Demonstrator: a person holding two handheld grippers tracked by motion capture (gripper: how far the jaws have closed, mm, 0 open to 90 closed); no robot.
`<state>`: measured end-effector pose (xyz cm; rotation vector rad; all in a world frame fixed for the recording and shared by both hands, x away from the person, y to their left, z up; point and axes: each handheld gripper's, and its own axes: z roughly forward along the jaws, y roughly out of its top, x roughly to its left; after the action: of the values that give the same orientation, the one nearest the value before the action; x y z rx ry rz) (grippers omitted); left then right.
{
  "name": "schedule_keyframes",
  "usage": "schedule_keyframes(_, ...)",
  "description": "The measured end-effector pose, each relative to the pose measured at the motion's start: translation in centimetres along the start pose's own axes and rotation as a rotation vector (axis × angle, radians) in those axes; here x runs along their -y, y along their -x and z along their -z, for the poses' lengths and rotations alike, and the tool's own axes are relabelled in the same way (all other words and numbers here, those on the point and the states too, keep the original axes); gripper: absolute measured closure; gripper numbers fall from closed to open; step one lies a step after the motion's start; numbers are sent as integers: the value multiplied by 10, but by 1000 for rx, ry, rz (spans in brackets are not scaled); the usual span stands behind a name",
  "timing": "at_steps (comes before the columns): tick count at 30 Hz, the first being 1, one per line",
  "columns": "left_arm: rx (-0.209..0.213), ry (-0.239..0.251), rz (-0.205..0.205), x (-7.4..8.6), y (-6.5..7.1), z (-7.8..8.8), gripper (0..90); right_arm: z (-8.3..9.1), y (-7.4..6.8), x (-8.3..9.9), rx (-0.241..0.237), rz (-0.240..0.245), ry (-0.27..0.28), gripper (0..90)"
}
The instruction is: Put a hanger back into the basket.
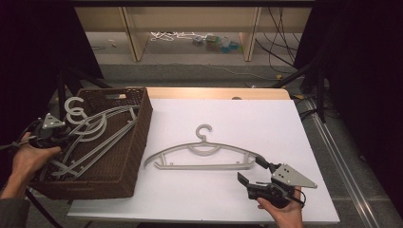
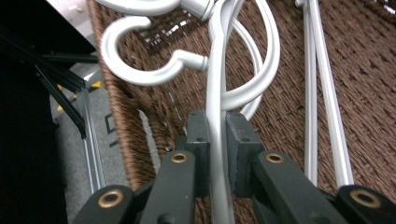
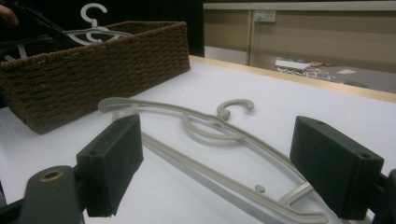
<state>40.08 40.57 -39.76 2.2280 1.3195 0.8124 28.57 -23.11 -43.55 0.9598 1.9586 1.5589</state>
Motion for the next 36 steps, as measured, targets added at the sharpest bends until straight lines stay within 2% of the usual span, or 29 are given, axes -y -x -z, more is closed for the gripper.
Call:
schedule_keyframes(1, -5, -18, -9, 0, 1, -2, 812, 0, 0, 0, -1, 0, 1, 180)
schedule_keyframes(5, 10, -63, 21, -1, 1, -7, 811, -1, 0, 0, 1, -3, 3, 180)
schedule_keyframes(10, 3, -114, -6, -3, 1, -10, 803, 0, 0, 0, 4, -1, 8, 180)
schedule_keyframes(12, 11, -125, 9, -3, 0, -12, 766, 1, 0, -1, 3, 0, -8, 180)
schedule_keyframes(13, 8, -130, 2, -4, 0, -12, 737, -1, -1, 0, -9, -5, 14, 180)
schedule_keyframes(16, 2, -90, 16, -6, 0, -9, 694, 0, 0, 0, -4, -9, 17, 180)
schedule_keyframes(20, 0, -30, 16, -12, 4, -1, 576, -1, 0, 0, -1, -15, 17, 180)
schedule_keyframes(21, -6, -3, 42, -13, 6, 1, 553, 0, 0, 0, 7, -8, 12, 180)
schedule_keyframes(23, -2, 34, 69, -17, 9, 8, 498, -1, 0, 0, -7, -7, 15, 180)
schedule_keyframes(24, -5, 62, 93, -20, 12, 11, 458, 0, 0, 0, 5, -2, 3, 180)
schedule_keyframes(26, -4, 108, 112, -24, 18, 19, 409, 0, 0, 0, 4, 1, 2, 180)
schedule_keyframes(27, 5, 140, 134, -27, 22, 22, 385, 1, 0, -1, 7, 1, -5, 180)
schedule_keyframes(28, 21, 176, 158, -29, 26, 25, 364, -1, 0, 0, -6, -8, 16, 180)
schedule_keyframes(31, 32, 255, 171, -38, 40, 37, 333, 0, -1, 0, -1, -11, 18, 180)
schedule_keyframes(34, 81, 312, 187, -48, 57, 46, 297, 0, 0, 0, 1, -6, 16, 179)
schedule_keyframes(36, 109, 348, 183, -55, 69, 51, 279, 0, 0, 0, 3, -3, 0, 179)
